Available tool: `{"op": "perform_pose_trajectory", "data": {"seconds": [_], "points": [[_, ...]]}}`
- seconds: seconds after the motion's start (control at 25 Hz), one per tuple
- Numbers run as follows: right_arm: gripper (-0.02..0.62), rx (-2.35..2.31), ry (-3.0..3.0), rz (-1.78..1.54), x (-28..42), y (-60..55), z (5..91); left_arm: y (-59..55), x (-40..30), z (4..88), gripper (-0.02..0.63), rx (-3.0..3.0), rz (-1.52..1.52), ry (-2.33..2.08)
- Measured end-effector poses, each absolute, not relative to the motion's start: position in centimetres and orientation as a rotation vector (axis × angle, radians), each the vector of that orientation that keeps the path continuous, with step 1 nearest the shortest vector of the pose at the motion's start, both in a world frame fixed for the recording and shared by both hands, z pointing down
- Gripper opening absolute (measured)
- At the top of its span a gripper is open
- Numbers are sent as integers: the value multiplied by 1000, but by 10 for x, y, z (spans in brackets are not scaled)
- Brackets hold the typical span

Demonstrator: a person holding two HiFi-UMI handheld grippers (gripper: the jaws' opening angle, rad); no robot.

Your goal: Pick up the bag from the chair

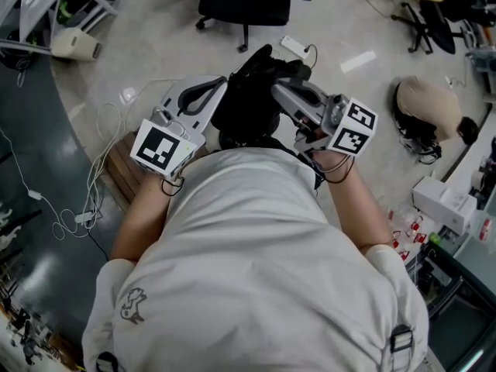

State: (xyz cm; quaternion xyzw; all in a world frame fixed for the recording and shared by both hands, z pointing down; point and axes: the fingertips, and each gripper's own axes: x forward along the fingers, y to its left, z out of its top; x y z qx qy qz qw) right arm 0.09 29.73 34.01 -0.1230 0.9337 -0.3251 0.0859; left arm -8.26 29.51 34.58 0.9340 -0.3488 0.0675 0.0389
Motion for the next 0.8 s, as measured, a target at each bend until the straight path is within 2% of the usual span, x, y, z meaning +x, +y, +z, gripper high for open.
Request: {"op": "perform_pose_trajectory", "data": {"seconds": [0.8], "points": [[32, -425, 2801, -935, -4, 296, 330, 298, -87, 338, 11, 2883, 149, -1025]]}}
